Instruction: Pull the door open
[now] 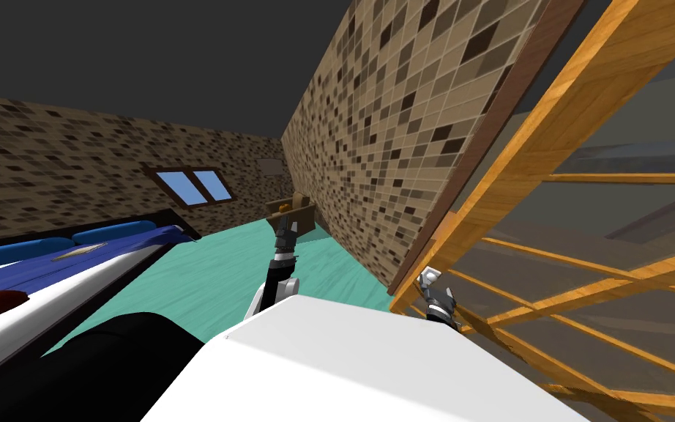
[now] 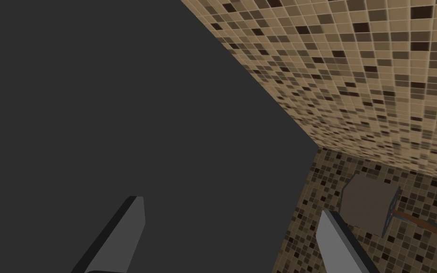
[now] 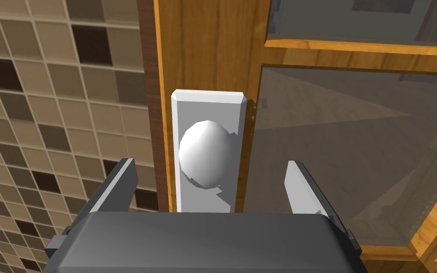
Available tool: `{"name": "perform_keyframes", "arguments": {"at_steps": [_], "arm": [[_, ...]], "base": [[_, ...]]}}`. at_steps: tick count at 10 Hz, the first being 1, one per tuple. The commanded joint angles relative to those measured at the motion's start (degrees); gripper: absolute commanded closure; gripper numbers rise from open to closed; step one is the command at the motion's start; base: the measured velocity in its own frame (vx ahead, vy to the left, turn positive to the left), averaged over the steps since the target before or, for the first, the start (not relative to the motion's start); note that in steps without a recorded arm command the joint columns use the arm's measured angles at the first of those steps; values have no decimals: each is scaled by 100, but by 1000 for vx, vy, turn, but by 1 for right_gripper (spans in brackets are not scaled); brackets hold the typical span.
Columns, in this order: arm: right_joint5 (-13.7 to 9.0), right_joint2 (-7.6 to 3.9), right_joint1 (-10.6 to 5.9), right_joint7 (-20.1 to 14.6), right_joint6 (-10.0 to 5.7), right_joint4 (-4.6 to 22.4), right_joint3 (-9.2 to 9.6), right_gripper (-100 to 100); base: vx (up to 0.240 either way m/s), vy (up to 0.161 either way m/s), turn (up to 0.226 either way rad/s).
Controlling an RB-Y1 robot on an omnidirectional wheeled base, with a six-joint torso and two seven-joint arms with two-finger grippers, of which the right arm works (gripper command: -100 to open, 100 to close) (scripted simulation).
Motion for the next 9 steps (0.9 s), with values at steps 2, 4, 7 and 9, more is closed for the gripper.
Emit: {"name": "perform_keyframes", "arguments": {"at_steps": [2,4,7,9], "arm": [[-16,-242,161,-309,-48,26,22,-100],[-5,-161,122,-231,-79,50,24,100],[-5,-161,122,-231,-79,50,24,100],[-5,-161,122,-231,-79,50,24,100]], "base": [[162,2,37],[34,1,1],[-22,-2,3],[-3,1,0]]}}
